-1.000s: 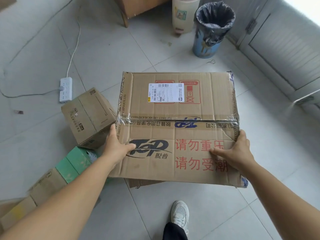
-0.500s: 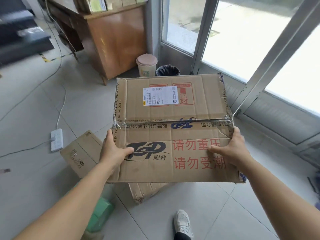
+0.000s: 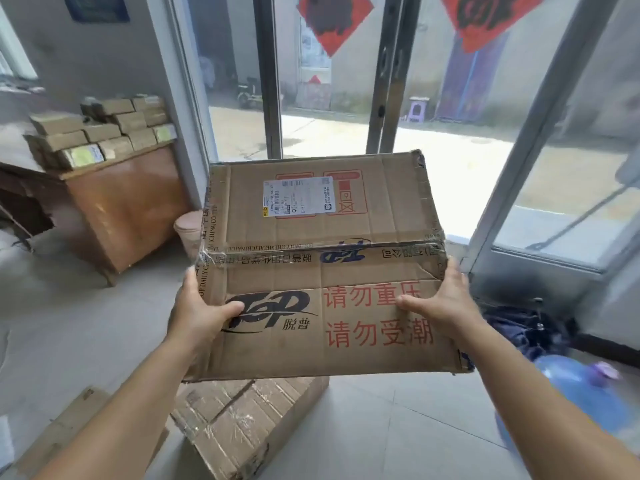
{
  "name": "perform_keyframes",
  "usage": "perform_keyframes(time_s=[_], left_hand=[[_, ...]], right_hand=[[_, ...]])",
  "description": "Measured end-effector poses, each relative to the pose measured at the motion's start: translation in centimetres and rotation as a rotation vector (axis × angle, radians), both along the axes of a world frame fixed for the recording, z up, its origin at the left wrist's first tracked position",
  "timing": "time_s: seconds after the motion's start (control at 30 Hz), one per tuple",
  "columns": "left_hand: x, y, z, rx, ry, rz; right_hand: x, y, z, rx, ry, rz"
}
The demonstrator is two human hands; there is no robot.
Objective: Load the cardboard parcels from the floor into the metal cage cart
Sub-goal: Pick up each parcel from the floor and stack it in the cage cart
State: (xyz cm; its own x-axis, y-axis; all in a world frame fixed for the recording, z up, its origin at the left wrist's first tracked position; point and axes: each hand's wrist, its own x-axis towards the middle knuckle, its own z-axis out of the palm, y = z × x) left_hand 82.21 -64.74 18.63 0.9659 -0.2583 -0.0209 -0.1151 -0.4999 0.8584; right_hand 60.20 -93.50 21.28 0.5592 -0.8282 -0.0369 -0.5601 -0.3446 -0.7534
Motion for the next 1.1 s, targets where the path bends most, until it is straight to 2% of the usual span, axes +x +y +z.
perform_keyframes(time_s=[0.27,0.6,1.1], left_hand=[[-9.0,-7.5,5.3,-0.135,-0.073,-0.235],[-24.5,-12.1,10.9,-0.244,-0.071,-0.496],[-40.7,-19.5,13.0,-0.249,-0.045,-1.078]], right_hand=[[-16.1,-1.1,6.2,-0.085,-0.109,-0.231],[-35.6,3.3,12.1,-0.190,-0.129,-0.484],[-53.8,15.4,11.9,-0.186,-0.077,-1.080]])
